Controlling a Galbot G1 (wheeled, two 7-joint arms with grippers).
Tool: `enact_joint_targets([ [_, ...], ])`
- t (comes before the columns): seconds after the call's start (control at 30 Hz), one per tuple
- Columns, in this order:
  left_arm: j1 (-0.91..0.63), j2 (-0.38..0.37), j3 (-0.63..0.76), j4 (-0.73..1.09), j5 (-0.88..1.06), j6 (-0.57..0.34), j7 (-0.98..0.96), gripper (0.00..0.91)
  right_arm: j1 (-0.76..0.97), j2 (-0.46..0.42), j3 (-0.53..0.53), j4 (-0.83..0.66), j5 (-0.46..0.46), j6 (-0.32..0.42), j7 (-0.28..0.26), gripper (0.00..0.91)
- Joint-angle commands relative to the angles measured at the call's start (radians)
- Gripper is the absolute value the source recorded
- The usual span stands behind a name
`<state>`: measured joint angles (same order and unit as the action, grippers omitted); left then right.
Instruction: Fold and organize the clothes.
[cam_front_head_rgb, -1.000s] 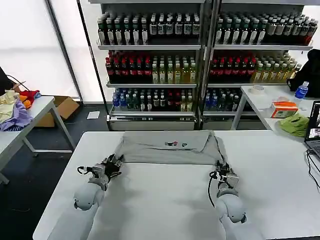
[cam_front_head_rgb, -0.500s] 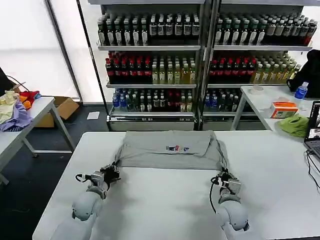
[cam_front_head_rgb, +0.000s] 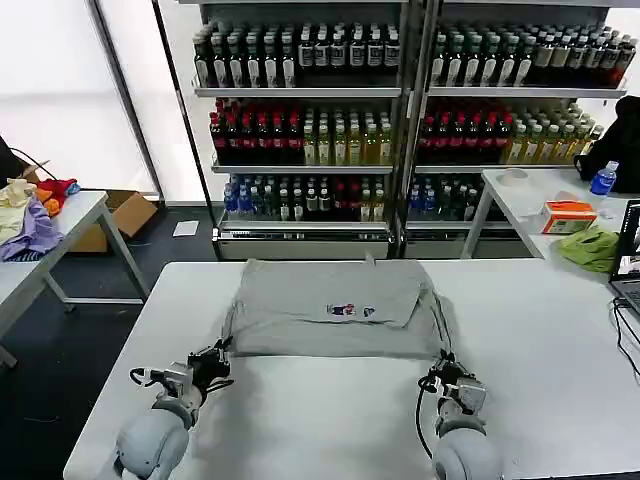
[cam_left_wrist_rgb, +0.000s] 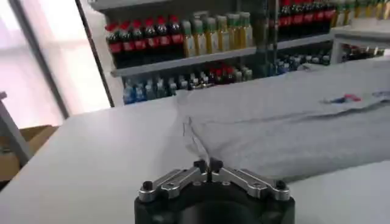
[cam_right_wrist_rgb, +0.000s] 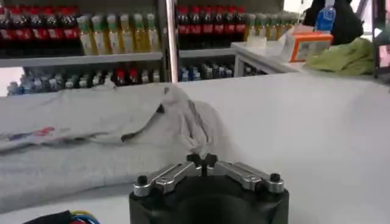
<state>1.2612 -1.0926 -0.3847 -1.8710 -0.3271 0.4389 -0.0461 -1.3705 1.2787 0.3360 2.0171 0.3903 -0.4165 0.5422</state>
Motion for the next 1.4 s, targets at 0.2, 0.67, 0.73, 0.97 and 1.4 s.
enact_joint_targets([
  [0.2,0.386,0.123,-0.125,-0.417,-0.12,0.026,-0.027,0.0,-0.331,-0.038,0.002,0.273,-0.03,0.013,0.044,0.0],
  [0.67,0.542,0.067,-0.109,-0.411,-0.097,-0.021,-0.047,0.01,-0.477,-0.083,0.027,0.257,0.013,0.063,0.049,0.0],
  [0.73,0.554,0.065,-0.104,-0.417,-0.088,-0.023,-0.046,0.0,-0.471,-0.091,0.027,0.251,0.014,0.064,0.05,0.0],
  [0.97,0.611,0.07,-0.11,-0.458,-0.065,-0.025,-0.056,0.0,-0.467,-0.088,0.06,0.235,0.036,0.074,0.041,0.0],
  [1.4,0.582,0.013,-0.115,-0.45,-0.049,-0.017,-0.058,0.907,-0.461,-0.09,0.078,0.252,0.026,0.067,0.018,0.907],
])
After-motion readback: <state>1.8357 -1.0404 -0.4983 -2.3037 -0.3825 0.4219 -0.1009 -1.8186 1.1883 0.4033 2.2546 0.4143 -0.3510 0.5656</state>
